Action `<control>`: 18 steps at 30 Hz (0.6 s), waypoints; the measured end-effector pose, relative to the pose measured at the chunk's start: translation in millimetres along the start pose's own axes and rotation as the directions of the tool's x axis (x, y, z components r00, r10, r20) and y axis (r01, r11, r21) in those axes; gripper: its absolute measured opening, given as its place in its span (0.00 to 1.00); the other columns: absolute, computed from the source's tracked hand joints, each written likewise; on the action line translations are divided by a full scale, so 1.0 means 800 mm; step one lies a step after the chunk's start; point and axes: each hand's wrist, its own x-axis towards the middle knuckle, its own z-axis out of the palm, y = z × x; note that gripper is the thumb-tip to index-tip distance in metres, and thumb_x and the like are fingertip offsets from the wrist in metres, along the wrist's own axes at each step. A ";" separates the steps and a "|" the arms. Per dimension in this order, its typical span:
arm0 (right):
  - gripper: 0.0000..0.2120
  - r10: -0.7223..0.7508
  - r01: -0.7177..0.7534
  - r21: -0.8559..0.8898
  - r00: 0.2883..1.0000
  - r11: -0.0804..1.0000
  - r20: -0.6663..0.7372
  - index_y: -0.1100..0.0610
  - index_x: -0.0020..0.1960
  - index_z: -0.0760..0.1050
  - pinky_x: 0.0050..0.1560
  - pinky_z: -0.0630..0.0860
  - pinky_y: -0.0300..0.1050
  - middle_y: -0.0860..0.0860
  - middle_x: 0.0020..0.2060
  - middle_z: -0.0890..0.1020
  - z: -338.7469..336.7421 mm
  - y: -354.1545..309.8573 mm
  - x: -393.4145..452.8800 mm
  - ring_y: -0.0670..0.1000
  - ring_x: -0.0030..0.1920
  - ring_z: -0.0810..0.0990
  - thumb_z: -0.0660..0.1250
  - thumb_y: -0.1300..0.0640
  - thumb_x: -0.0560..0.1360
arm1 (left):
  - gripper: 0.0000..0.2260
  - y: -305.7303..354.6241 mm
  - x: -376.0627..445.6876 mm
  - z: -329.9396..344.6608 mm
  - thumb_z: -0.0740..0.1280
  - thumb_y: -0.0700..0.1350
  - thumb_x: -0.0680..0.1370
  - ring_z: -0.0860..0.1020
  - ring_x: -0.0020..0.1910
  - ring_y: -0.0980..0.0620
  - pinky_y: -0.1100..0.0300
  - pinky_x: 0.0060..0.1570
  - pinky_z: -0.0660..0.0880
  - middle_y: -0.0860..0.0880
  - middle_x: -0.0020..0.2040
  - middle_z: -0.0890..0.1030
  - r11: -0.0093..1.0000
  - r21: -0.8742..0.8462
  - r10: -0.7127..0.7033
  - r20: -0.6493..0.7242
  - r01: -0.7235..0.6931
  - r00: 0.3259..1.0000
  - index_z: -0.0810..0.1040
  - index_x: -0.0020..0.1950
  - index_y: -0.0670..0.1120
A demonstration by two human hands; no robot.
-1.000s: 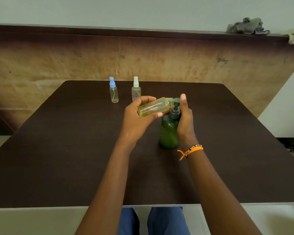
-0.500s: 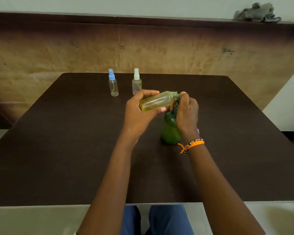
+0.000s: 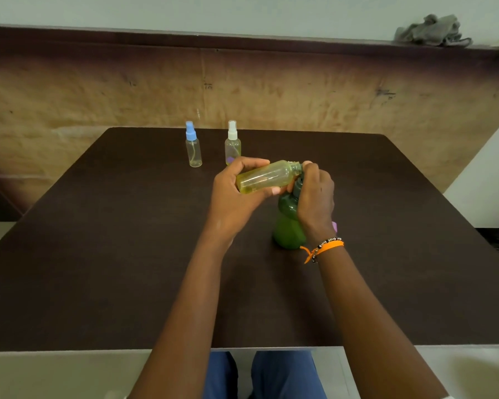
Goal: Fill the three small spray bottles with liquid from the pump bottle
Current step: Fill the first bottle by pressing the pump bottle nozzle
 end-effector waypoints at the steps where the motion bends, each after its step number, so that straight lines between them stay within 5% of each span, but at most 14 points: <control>1: 0.27 -0.003 0.003 -0.003 1.000 1.000 -0.006 0.55 0.24 0.68 0.35 0.65 0.35 0.38 0.19 0.75 0.001 0.000 -0.001 0.39 0.28 0.72 0.52 0.51 0.81 | 0.18 0.001 0.000 0.000 0.75 0.33 0.66 0.80 0.44 0.63 0.69 0.42 0.75 0.53 0.46 0.81 1.000 -0.003 0.003 -0.002 -0.003 1.000 0.78 0.53 0.45; 5: 0.30 0.038 -0.037 0.046 0.999 0.998 -0.014 0.53 0.23 0.68 0.39 0.66 0.37 0.38 0.18 0.74 0.001 -0.002 -0.003 0.39 0.29 0.73 0.51 0.43 0.81 | 0.18 0.003 0.000 0.003 0.75 0.33 0.67 0.79 0.44 0.65 0.70 0.43 0.75 0.54 0.46 0.80 1.000 -0.009 0.016 -0.006 -0.016 1.000 0.78 0.53 0.45; 8: 0.27 0.040 -0.039 0.062 0.999 0.997 -0.017 0.52 0.24 0.69 0.38 0.64 0.38 0.35 0.19 0.74 0.000 -0.002 -0.002 0.33 0.28 0.72 0.52 0.49 0.81 | 0.18 0.002 0.000 0.002 0.75 0.33 0.66 0.80 0.44 0.64 0.70 0.42 0.75 0.54 0.46 0.81 1.000 -0.008 0.015 -0.002 -0.015 1.000 0.78 0.53 0.45; 13: 0.27 0.010 -0.009 0.055 1.000 0.998 -0.014 0.52 0.21 0.67 0.37 0.65 0.44 0.39 0.19 0.74 0.001 -0.004 -0.001 0.38 0.27 0.71 0.53 0.56 0.80 | 0.18 0.000 -0.001 -0.001 0.75 0.32 0.66 0.80 0.43 0.64 0.70 0.42 0.74 0.56 0.45 0.80 1.000 -0.002 0.009 0.007 -0.009 1.000 0.79 0.52 0.45; 18: 0.30 0.010 -0.010 0.023 1.000 1.000 0.008 0.53 0.24 0.70 0.39 0.66 0.39 0.42 0.19 0.74 0.000 -0.006 -0.004 0.40 0.29 0.73 0.50 0.45 0.81 | 0.18 0.002 -0.002 0.000 0.75 0.33 0.66 0.80 0.44 0.63 0.69 0.42 0.75 0.54 0.46 0.81 1.000 -0.012 0.021 -0.005 -0.021 1.000 0.79 0.53 0.45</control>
